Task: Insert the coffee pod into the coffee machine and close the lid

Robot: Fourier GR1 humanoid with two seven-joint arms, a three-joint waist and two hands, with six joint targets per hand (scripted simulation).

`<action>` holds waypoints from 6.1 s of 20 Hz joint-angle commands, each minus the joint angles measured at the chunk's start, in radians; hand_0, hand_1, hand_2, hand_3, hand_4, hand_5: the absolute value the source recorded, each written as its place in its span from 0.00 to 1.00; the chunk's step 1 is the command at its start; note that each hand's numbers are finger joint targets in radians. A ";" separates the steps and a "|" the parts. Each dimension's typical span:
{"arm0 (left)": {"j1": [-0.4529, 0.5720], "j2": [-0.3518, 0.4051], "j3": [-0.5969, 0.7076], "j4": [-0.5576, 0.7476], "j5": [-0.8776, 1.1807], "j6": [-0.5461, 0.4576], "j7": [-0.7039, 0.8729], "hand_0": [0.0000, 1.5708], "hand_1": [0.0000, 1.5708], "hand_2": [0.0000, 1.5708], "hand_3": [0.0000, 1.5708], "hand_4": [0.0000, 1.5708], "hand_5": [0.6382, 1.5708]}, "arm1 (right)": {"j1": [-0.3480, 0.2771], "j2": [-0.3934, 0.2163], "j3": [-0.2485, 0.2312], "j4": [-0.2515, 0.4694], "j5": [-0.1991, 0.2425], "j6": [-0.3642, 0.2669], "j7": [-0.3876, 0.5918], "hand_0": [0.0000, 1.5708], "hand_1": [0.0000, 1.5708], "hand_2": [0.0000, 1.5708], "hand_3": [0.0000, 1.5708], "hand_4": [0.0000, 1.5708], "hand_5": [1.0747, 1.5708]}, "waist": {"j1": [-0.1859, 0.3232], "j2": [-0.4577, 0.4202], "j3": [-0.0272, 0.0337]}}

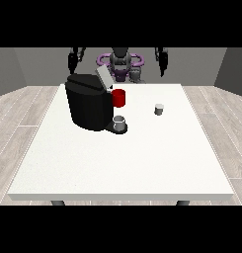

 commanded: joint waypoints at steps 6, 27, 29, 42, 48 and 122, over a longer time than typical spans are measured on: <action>-0.029 -0.012 0.051 0.051 0.046 -0.058 -0.188 0.00 0.00 0.00 0.00 0.15 1.00 | 0.015 0.017 -0.021 0.069 -0.034 0.039 -0.018 0.00 0.00 0.00 0.00 0.08 1.00 | 0.008 0.024 -0.0212; -0.377 0.283 0.216 0.506 -0.053 -0.185 -0.097 0.00 0.00 0.00 0.00 0.00 1.00 | -0.113 0.110 -0.011 0.006 -0.030 -0.111 -0.119 0.00 0.00 0.00 0.00 0.18 1.00 | -0.128 0.196 -0.0213; -0.412 0.275 0.231 0.581 -0.069 -0.152 -0.115 0.00 0.00 0.00 0.00 0.00 1.00 | -0.126 0.125 0.019 -0.035 -0.049 -0.120 -0.041 0.00 0.00 0.00 0.00 0.18 1.00 | -0.147 0.199 -0.0215; -0.497 0.287 0.145 0.756 -0.247 -0.110 -0.144 0.00 0.00 0.24 0.00 0.00 1.00 | -0.158 0.080 -0.022 0.094 -0.016 -0.106 -0.030 0.00 0.00 0.00 0.00 0.26 1.00 | -0.128 0.203 -0.0211; -0.568 0.302 0.166 0.872 -0.284 -0.092 -0.168 0.44 0.44 0.50 0.27 0.00 1.00 | -0.239 0.092 -0.041 0.139 0.011 -0.160 -0.028 0.00 0.00 0.00 0.00 0.26 1.00 | -0.114 0.241 -0.0213; -1.116 0.354 0.139 0.939 -0.613 -0.127 -0.132 0.82 0.82 0.83 0.78 0.32 1.00 | -0.295 0.094 -0.015 0.198 -0.003 -0.152 -0.037 0.00 0.00 0.00 0.00 0.33 1.00 | -0.271 0.235 -0.0209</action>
